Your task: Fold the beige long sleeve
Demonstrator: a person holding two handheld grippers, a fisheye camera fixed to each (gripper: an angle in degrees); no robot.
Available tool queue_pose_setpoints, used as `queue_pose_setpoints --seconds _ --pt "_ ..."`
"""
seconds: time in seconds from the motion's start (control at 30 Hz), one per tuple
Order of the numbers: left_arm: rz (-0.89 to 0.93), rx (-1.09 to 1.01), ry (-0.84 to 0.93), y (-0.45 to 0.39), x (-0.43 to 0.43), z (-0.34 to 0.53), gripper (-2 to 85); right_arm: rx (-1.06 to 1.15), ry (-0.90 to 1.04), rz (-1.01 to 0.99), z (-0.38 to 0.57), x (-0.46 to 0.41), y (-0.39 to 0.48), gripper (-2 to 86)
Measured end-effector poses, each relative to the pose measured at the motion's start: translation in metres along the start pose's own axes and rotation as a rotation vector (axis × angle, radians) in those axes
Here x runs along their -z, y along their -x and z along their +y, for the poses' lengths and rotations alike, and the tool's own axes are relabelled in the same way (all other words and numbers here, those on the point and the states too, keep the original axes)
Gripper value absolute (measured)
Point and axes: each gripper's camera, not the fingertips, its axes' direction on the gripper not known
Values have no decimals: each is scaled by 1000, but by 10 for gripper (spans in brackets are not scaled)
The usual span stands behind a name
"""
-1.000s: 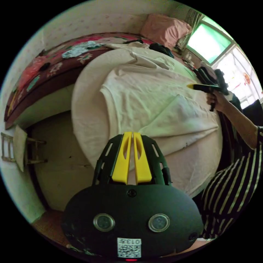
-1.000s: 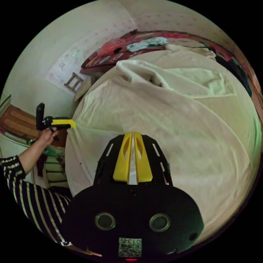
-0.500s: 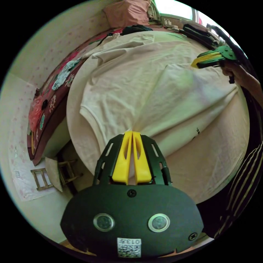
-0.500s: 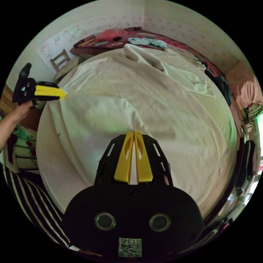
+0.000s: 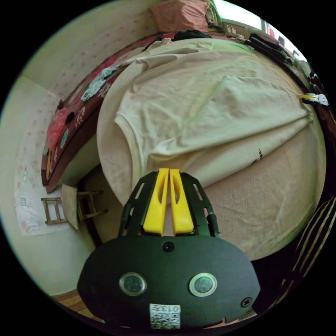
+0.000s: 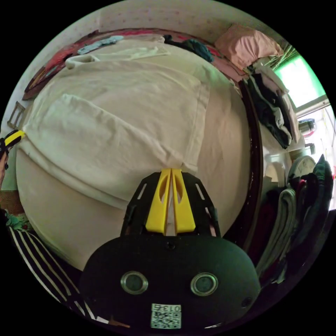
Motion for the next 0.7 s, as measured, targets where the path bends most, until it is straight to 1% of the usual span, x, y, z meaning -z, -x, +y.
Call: queue_pose_setpoints --seconds 0.07,0.1,0.2,0.33,0.37,0.47,0.5,0.53,0.57,0.63,0.7 --pt "31 27 9 9 -1 1 -3 1 32 -9 -6 4 -1 4" --pt "32 73 37 18 -1 1 -3 -21 20 -19 -4 13 -5 4" --pt "67 139 -28 38 9 14 -2 -71 -63 -29 11 44 -14 4" --pt "80 112 33 48 -8 20 -2 -53 -49 15 31 47 -8 4" --pt "90 108 57 49 -13 21 -2 -52 -18 8 33 39 -8 4" --pt "105 143 47 58 -14 24 -1 -47 131 -12 27 12 -14 4" --pt "132 173 31 64 -10 26 0 -65 64 -22 23 23 -18 5" --pt "129 182 -32 66 0 28 1 -64 10 -31 20 31 -19 6" --pt "116 180 -65 67 5 29 2 -27 -85 -56 11 47 -14 8" --pt "62 128 -117 69 14 22 9 102 -154 -151 -13 62 6 12" --pt "76 50 -126 70 13 12 20 347 -185 -338 -55 74 48 14"
